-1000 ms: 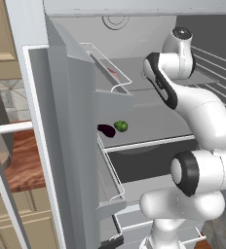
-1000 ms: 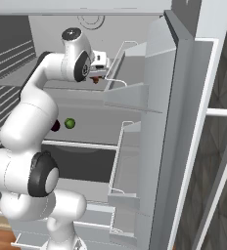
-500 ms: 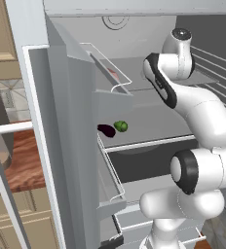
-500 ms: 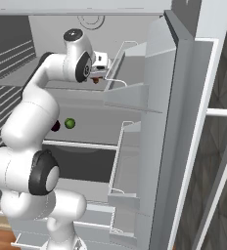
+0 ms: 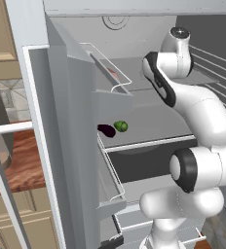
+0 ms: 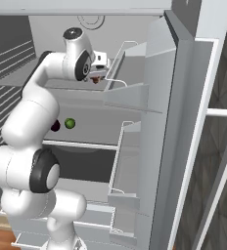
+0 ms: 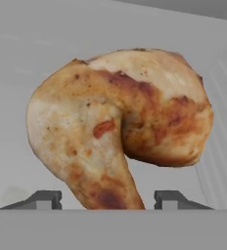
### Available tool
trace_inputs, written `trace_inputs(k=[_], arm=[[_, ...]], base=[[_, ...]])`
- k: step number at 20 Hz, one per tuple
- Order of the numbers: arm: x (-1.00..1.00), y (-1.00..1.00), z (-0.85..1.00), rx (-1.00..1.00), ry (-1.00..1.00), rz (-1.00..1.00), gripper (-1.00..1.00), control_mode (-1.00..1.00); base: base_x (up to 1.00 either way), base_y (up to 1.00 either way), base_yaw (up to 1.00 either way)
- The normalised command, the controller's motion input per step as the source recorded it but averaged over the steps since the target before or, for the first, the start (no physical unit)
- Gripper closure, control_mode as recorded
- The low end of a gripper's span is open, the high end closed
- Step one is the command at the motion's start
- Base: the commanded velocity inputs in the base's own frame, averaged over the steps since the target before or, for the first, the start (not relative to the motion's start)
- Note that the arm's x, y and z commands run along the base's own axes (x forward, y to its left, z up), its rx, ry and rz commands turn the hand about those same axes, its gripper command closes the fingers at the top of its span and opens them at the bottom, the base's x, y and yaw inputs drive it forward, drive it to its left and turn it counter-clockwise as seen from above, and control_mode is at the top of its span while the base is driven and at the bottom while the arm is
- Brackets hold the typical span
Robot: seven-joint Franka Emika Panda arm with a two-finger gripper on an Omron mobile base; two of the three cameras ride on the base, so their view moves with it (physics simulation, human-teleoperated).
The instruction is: Gather the avocado and eggplant from the fridge and place them on a tray on the dining counter. Then gather the steak and chicken drumstick from the fridge and place them on the other tray.
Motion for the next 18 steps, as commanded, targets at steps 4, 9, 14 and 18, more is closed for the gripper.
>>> trace_inputs(k=[4, 9, 14, 18], arm=[[0.0, 0.01, -0.25, 0.0, 0.06, 0.0, 1.0, -1.0], [-0.27, 0.0, -0.19, 0.0, 0.0, 0.0, 1.0, -1.0], [-0.83, -0.03, -0.01, 0.01, -0.18, 0.0, 1.0, -1.0], [-1.0, 0.0, 0.0, 0.0, -0.35, 0.0, 1.0, -1.0]], base=[[0.0, 0.0, 0.0], [0.0, 0.0, 0.0], [0.0, 0.0, 0.0], [0.0, 0.0, 0.0]])
